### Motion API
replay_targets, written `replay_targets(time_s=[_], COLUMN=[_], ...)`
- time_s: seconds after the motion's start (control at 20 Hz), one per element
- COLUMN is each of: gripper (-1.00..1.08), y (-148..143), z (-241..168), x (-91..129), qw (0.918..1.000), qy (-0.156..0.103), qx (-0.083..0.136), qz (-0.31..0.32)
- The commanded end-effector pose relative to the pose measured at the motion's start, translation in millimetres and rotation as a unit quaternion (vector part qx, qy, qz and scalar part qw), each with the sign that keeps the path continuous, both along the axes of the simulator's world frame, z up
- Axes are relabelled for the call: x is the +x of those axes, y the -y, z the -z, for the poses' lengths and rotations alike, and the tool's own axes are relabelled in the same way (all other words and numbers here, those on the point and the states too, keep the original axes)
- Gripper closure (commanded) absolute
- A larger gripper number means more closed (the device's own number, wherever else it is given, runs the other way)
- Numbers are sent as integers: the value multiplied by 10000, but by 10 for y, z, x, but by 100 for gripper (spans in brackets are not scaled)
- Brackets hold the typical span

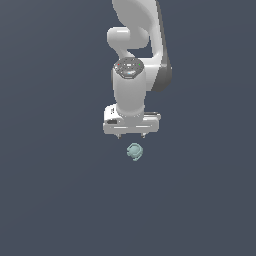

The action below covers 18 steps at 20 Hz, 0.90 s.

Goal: Pick up the object and move it to a goal position.

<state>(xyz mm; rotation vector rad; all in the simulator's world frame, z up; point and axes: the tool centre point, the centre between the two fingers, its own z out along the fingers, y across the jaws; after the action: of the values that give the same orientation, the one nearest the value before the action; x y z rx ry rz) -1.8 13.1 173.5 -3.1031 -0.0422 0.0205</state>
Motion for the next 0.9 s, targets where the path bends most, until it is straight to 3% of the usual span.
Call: replay_targets(time_s=[0.0,0.55,0.85], gripper=[-92,-92,-92], y=[-1,-25,-61], z=[2,143,312], x=[0,3,2], qw=[10000,9981,9905], qy=[-1,23,50], qx=[2,-47,-93], qz=[-7,-621,-1370])
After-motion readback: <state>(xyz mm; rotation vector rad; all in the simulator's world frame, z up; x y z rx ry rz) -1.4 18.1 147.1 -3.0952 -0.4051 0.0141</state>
